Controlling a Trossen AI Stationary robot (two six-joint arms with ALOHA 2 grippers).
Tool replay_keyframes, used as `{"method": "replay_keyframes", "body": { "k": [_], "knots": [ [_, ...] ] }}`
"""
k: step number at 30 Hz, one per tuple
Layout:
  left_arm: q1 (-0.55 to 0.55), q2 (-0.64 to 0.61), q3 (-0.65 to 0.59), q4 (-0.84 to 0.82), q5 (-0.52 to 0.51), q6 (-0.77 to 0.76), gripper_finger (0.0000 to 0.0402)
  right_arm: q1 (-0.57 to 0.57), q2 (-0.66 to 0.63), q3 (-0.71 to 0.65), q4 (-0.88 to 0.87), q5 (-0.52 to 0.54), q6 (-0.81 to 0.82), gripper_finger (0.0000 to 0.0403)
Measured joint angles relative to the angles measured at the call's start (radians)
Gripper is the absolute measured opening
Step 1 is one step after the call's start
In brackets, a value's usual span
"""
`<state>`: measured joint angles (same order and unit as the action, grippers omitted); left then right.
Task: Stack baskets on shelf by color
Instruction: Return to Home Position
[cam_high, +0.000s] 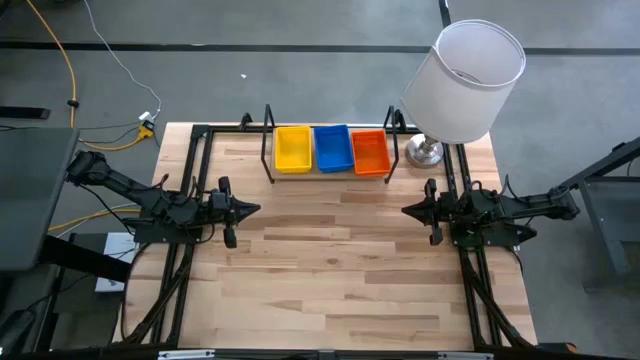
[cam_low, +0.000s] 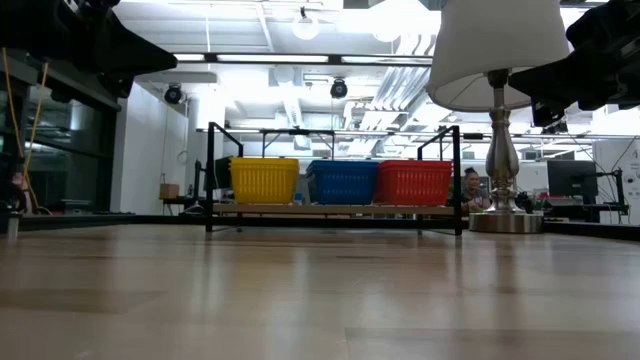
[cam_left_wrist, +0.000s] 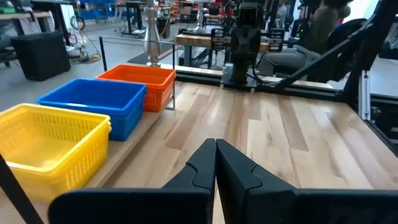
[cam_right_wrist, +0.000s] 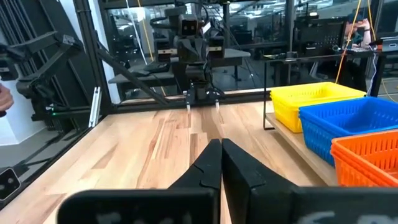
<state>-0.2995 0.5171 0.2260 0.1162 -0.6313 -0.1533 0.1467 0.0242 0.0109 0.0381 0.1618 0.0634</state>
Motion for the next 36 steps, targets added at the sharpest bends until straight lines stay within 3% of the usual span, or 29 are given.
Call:
{"method": "replay_keyframes", "body": {
  "k": [3,7,13,17,23,30,36],
  "knots": [
    [0.02,-0.017,0.0,-0.006,0.03,0.039,0.0,0.0,0.001,0.0,-0.002,-0.001,0.0,0.0],
    [0.12,-0.073,-0.001,-0.038,0.187,0.064,0.0,0.0,0.001,0.0,-0.004,-0.001,0.0,0.0],
    [0.359,-0.09,-0.132,0.134,0.47,0.054,0.0,0.0,0.001,0.001,-0.004,-0.001,0.0,0.0],
    [0.45,-0.114,-0.214,0.259,0.615,0.052,0.0,0.0,0.001,0.001,-0.005,-0.001,0.0,0.0],
    [0.492,-0.181,-0.212,0.176,0.667,0.053,0.0,0.0,0.001,0.001,-0.005,-0.001,0.0,0.0],
    [0.493,-0.381,-0.212,-0.11,0.625,0.063,0.0,0.0,0.001,0.001,-0.005,-0.001,0.0,0.0],
    [0.479,-0.466,-0.212,-0.095,0.682,0.123,0.0,0.0,0.002,0.001,-0.005,0.0,0.0,0.0]
  ]
}}
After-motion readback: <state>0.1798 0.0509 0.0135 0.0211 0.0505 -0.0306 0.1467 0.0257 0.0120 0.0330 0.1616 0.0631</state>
